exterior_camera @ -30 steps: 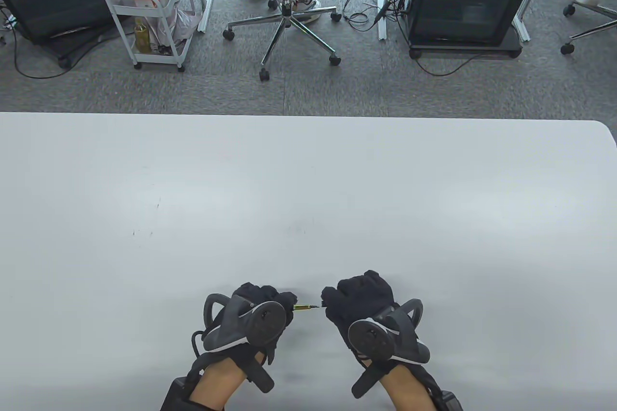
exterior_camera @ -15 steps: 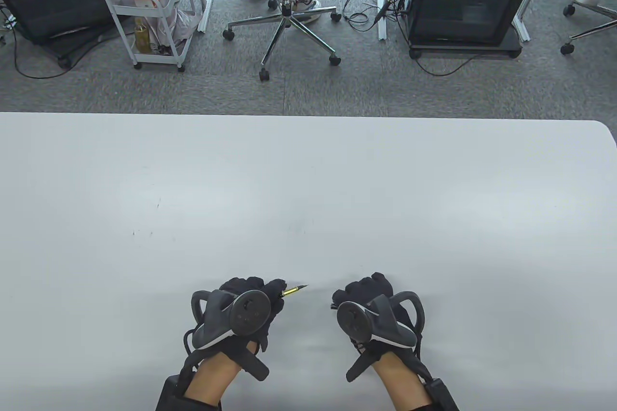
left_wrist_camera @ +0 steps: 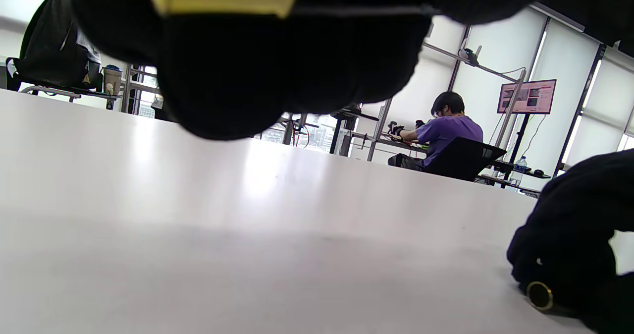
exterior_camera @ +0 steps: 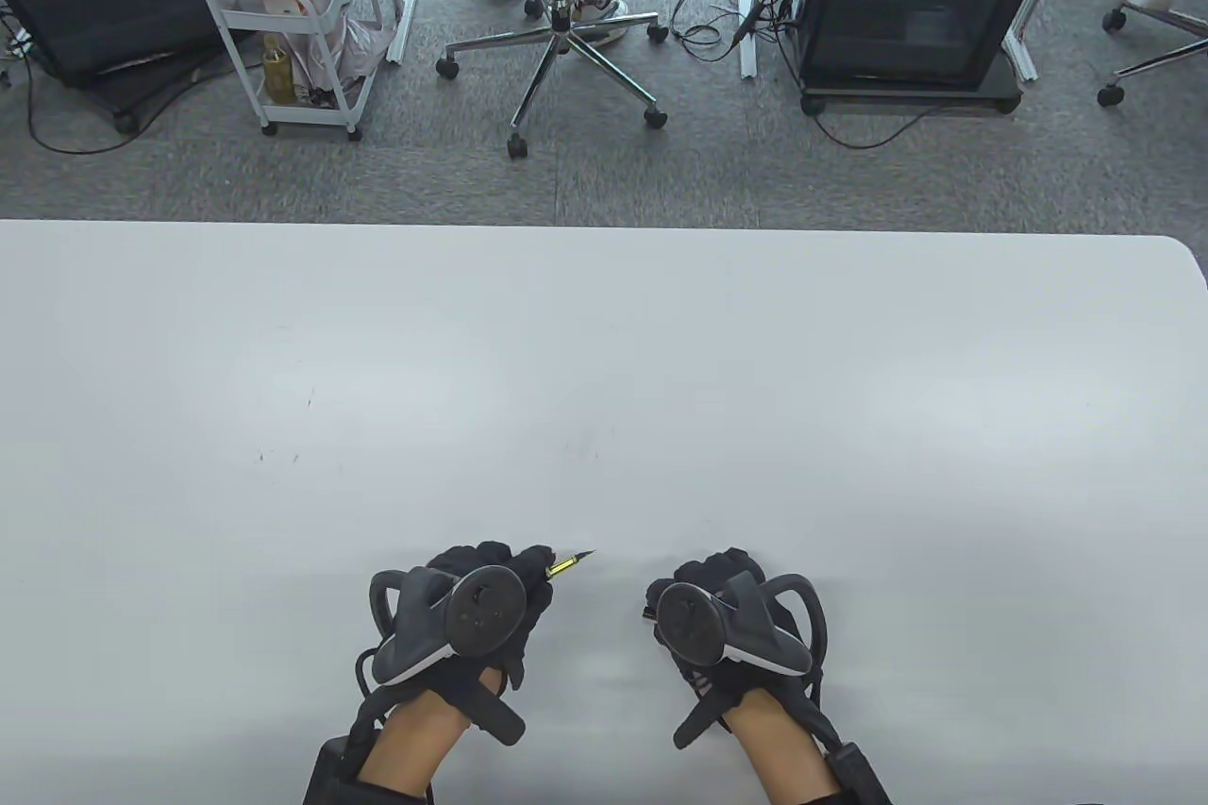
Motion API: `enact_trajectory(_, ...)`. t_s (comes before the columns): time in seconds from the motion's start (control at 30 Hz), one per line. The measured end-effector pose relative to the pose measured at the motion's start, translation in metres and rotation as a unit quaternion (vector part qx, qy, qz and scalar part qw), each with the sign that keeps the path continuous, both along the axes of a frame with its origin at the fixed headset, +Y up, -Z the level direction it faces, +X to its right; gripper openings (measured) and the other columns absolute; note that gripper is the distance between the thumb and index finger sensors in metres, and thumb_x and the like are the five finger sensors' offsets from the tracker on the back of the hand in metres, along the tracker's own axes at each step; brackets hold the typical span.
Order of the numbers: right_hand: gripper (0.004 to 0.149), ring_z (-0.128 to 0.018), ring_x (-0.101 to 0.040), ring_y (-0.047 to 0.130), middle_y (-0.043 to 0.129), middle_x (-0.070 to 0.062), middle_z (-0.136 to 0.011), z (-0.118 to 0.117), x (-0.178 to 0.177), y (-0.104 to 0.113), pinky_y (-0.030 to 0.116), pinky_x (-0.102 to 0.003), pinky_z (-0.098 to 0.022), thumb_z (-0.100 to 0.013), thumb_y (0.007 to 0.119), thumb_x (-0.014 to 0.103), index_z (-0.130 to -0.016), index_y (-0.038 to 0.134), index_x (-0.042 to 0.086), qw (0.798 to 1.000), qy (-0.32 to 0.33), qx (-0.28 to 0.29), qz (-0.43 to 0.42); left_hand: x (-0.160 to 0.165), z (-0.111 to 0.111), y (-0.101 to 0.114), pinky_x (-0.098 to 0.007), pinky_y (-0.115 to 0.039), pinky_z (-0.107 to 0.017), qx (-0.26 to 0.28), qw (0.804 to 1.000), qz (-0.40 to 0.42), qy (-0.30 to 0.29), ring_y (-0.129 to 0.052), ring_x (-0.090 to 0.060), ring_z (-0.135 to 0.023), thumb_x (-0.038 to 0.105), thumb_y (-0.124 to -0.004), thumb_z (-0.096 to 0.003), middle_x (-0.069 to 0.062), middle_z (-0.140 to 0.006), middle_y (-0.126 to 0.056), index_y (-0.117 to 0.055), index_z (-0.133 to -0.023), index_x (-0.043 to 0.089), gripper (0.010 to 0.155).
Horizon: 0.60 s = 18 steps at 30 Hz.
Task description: Remove fountain pen cap from fountain pen with right hand
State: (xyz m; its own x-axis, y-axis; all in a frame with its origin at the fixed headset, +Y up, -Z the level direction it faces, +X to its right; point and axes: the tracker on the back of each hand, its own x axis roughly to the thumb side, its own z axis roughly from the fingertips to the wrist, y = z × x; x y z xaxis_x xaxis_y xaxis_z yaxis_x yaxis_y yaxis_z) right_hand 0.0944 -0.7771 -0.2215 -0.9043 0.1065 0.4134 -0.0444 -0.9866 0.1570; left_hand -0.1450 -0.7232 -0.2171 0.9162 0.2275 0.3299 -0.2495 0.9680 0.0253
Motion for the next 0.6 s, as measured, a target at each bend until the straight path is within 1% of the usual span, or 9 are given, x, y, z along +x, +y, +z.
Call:
enact_trajectory(0.2,0.048,-0.079,-0.032,0.082,0.087,-0.008,-0.080,0.001,0.001,0.000,0.055,-0.059,-0.070,-0.046,0.086,0.042,-0.089,0.078,0.025,1.000,0.008,0.005,0.003,0.000,0.000,0.000,-0.057,-0.080,-0.047,-0.003,1.000,0.009,0.001,-0.107,-0.023,-0.036,0.050,-0.071,-0.0331,-0.003,-0.054,-0.102,-0.090,-0.074,0.026,0.052)
enact_trajectory(0.3,0.051,-0.078,-0.033,0.083,0.086,-0.009,-0.082,0.000,0.003,0.002,0.055,-0.059,-0.070,-0.046,0.085,0.044,-0.092,0.076,0.024,1.000,0.015,0.005,0.006,-0.001,0.000,0.001,-0.057,-0.082,-0.046,-0.002,1.000,0.006,0.005,-0.109,-0.023,-0.034,0.049,-0.073,-0.0323,-0.002,-0.051,-0.104,-0.091,-0.073,0.023,0.052)
enact_trajectory(0.37,0.053,-0.079,-0.034,0.082,0.085,-0.011,-0.085,0.000,0.008,0.008,0.054,-0.059,-0.070,-0.047,0.083,0.045,-0.095,0.074,0.024,1.000,0.003,0.004,-0.020,-0.003,0.000,0.001,-0.057,-0.083,-0.044,-0.002,1.000,0.010,0.009,-0.110,-0.023,-0.032,0.049,-0.074,-0.0317,-0.002,-0.050,-0.106,-0.092,-0.072,0.022,0.052)
enact_trajectory(0.47,0.053,-0.079,-0.035,0.082,0.085,-0.012,-0.085,0.000,0.018,0.019,0.054,-0.060,-0.070,-0.048,0.081,0.046,-0.095,0.073,0.023,0.997,-0.009,0.019,-0.075,-0.004,0.000,-0.001,-0.057,-0.084,-0.043,-0.005,1.000,0.011,0.007,-0.112,-0.021,-0.027,0.050,-0.075,-0.0311,0.000,-0.046,-0.108,-0.094,-0.070,0.021,0.052)
enact_trajectory(0.53,0.052,-0.078,-0.036,0.082,0.086,-0.013,-0.085,0.000,0.030,0.028,0.053,-0.060,-0.070,-0.049,0.078,0.046,-0.094,0.075,0.022,0.993,-0.024,0.031,-0.113,-0.003,-0.001,-0.003,-0.056,-0.085,-0.042,-0.021,1.000,0.008,0.000,-0.113,-0.021,-0.025,0.052,-0.075,-0.0312,-0.001,-0.043,-0.109,-0.095,-0.068,0.022,0.051)
enact_trajectory(0.6,0.051,-0.077,-0.037,0.082,0.086,-0.014,-0.084,0.001,0.043,0.034,0.053,-0.061,-0.070,-0.050,0.076,0.047,-0.094,0.075,0.021,0.987,-0.044,0.039,-0.147,-0.003,-0.001,-0.004,-0.056,-0.086,-0.042,-0.024,1.000,0.012,-0.004,-0.113,-0.021,-0.024,0.053,-0.075,-0.0315,0.001,-0.042,-0.110,-0.096,-0.066,0.022,0.051)
